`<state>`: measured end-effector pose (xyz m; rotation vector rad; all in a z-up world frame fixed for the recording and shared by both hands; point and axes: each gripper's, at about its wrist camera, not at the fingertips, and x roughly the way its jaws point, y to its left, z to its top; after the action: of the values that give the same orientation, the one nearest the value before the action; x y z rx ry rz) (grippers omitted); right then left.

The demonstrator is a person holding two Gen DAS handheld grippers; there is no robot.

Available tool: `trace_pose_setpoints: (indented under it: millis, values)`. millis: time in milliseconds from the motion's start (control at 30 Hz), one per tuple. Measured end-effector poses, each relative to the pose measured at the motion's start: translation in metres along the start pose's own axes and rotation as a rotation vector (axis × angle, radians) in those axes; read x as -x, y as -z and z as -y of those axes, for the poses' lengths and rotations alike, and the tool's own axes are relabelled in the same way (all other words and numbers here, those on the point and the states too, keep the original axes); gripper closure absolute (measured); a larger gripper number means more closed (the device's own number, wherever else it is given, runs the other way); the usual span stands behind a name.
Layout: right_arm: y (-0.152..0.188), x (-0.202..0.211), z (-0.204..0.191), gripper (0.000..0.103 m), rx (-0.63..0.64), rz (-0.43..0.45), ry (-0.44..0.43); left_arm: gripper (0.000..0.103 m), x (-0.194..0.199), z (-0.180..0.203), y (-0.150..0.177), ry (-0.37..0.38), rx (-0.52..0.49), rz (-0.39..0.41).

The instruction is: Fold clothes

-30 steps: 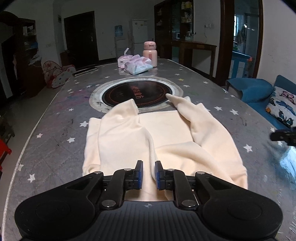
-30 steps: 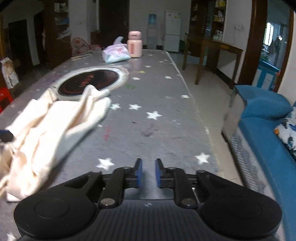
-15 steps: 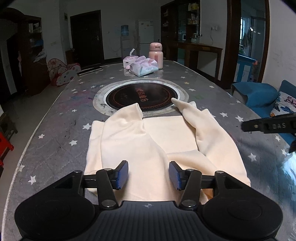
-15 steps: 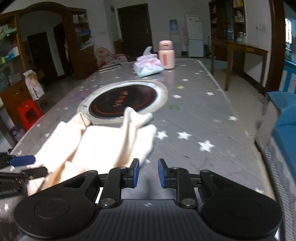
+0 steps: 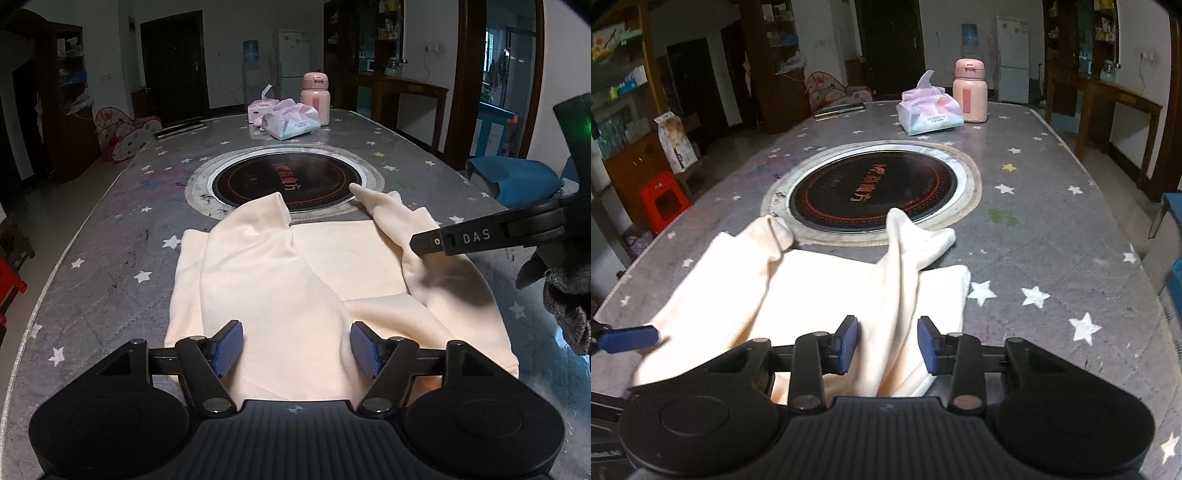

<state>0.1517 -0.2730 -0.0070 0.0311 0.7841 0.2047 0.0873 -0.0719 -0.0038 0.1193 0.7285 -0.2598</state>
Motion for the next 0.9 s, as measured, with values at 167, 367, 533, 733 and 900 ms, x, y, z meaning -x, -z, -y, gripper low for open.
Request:
trace_pose_setpoints:
  millis: [167, 367, 533, 733, 900]
  values:
    - [-0.009, -0.004, -0.001, 0.067, 0.019, 0.013, 0.016, 0.035, 0.001, -0.001, 0.0, -0.006, 0.005, -0.002]
    - [-0.02, -0.015, -0.007, 0.073, 0.053, 0.006, 0.004, 0.035, 0.002, -0.003, -0.001, -0.014, 0.01, -0.004]
    - [-0.02, -0.025, -0.012, 0.099, 0.071, -0.013, 0.012, 0.035, 0.005, -0.007, -0.001, -0.022, 0.019, -0.001]
    - [-0.017, -0.002, -0.001, 0.101, 0.058, 0.048, 0.032, 0.035, 0.004, -0.012, -0.001, -0.029, 0.032, -0.003]
    - [-0.005, 0.032, 0.02, 0.101, 0.032, 0.097, 0.098, 0.035, 0.005, -0.012, -0.002, -0.026, 0.037, 0.0]
